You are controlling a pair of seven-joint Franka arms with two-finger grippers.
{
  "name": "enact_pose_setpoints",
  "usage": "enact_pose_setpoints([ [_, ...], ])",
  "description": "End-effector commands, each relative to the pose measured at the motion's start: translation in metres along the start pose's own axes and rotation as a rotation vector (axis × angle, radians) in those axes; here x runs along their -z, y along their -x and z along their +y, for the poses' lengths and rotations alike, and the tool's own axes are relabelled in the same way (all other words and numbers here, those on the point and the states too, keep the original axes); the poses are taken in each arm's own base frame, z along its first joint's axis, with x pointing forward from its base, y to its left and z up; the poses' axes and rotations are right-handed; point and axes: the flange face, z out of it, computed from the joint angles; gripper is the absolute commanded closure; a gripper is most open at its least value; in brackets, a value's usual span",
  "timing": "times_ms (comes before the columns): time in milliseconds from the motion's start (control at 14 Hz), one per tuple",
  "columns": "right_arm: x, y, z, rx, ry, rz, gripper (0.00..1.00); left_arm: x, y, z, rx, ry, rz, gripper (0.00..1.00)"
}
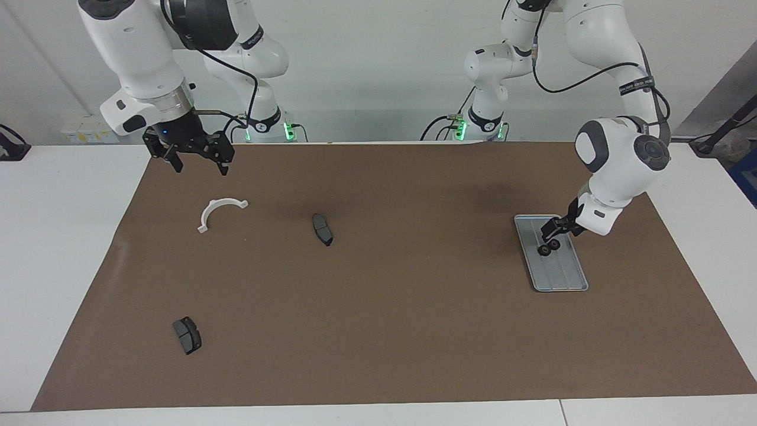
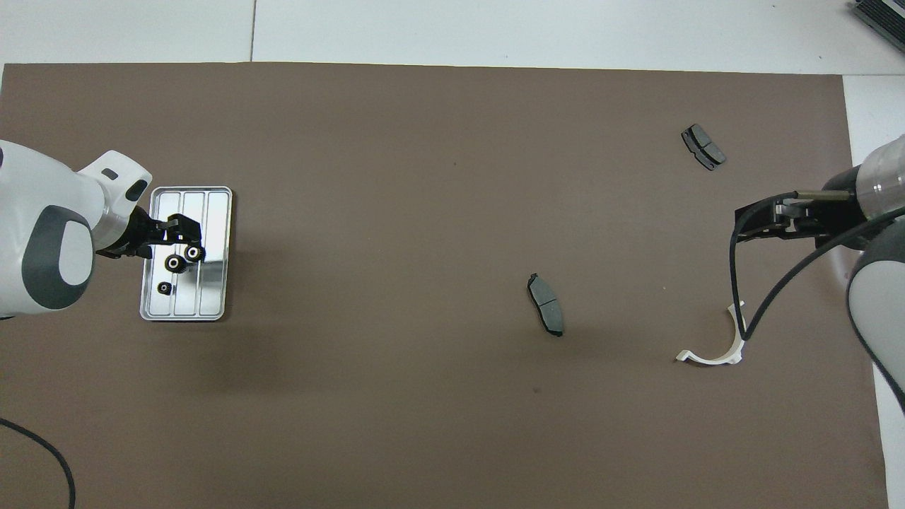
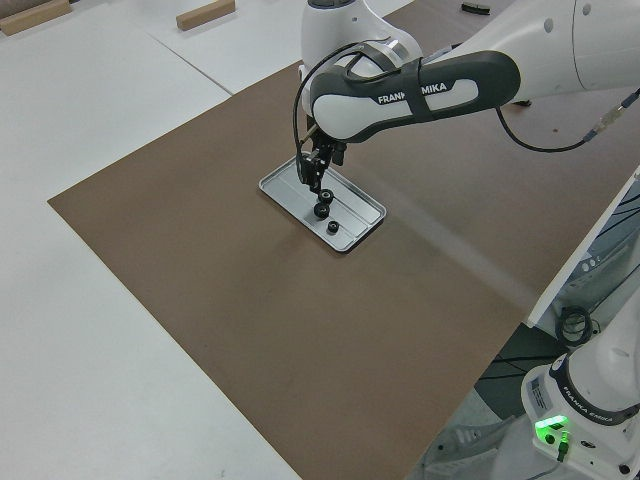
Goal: Place bearing gear from tray to pile
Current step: 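Grasp one black bearing gear in the tray with the left gripper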
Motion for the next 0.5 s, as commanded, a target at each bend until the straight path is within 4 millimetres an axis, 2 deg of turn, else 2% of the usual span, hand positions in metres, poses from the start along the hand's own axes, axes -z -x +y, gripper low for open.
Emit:
enact_pose_setpoints([
  [0, 0.003, 0.002, 0.003, 0.026, -0.001, -0.003, 0.0, -0.011, 0.003, 0.008, -0.008, -0.013, 0.007, 0.18],
  [286, 0.003, 0.002, 0.003, 0.026, -0.001, -0.003, 0.0, -0.024, 0.0, 0.015, -0.045, -0.01, 0.009, 0.26],
  [429, 0.003, 0.002, 0.003, 0.026, -0.001, -0.003, 0.0, -0.026, -0.001, 0.013, -0.117, -0.01, 0.007, 0.26],
])
